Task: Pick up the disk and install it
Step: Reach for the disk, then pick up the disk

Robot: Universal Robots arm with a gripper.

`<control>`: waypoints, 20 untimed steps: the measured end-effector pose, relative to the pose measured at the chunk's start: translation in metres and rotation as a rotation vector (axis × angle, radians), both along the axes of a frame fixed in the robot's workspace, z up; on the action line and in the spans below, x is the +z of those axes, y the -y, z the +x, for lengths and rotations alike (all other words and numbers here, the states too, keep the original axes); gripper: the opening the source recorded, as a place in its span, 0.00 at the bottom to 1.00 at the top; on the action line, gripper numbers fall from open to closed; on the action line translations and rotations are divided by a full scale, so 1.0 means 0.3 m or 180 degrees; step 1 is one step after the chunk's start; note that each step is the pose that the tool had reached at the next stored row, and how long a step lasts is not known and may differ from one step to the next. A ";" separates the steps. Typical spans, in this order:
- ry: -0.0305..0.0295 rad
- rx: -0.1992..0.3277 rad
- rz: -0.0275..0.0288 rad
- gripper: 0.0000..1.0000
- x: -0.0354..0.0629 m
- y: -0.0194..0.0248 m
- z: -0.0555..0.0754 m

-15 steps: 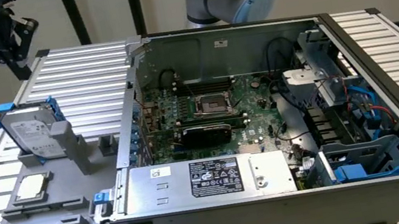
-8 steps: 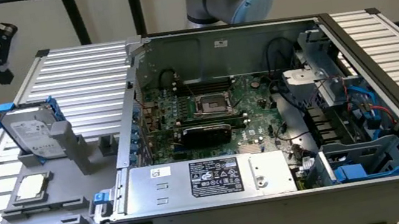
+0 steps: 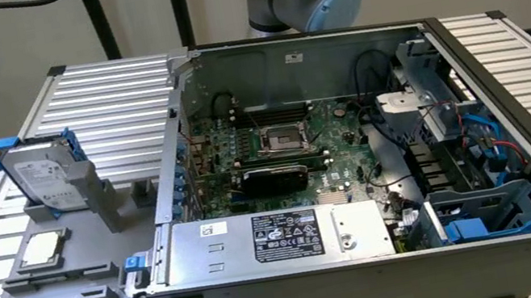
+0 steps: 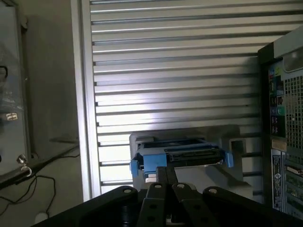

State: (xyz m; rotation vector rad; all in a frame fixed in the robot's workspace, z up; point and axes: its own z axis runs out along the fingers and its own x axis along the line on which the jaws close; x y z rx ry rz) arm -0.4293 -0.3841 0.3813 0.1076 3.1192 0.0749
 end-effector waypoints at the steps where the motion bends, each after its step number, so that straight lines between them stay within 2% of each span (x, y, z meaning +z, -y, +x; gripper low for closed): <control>1: -0.0001 0.0011 0.0000 0.11 0.000 0.000 -0.004; 7: -0.0001 0.0141 -0.0003 0.11 -0.002 -0.004 -0.006; 20: -0.0001 0.0149 -0.0003 0.11 -0.002 -0.004 -0.006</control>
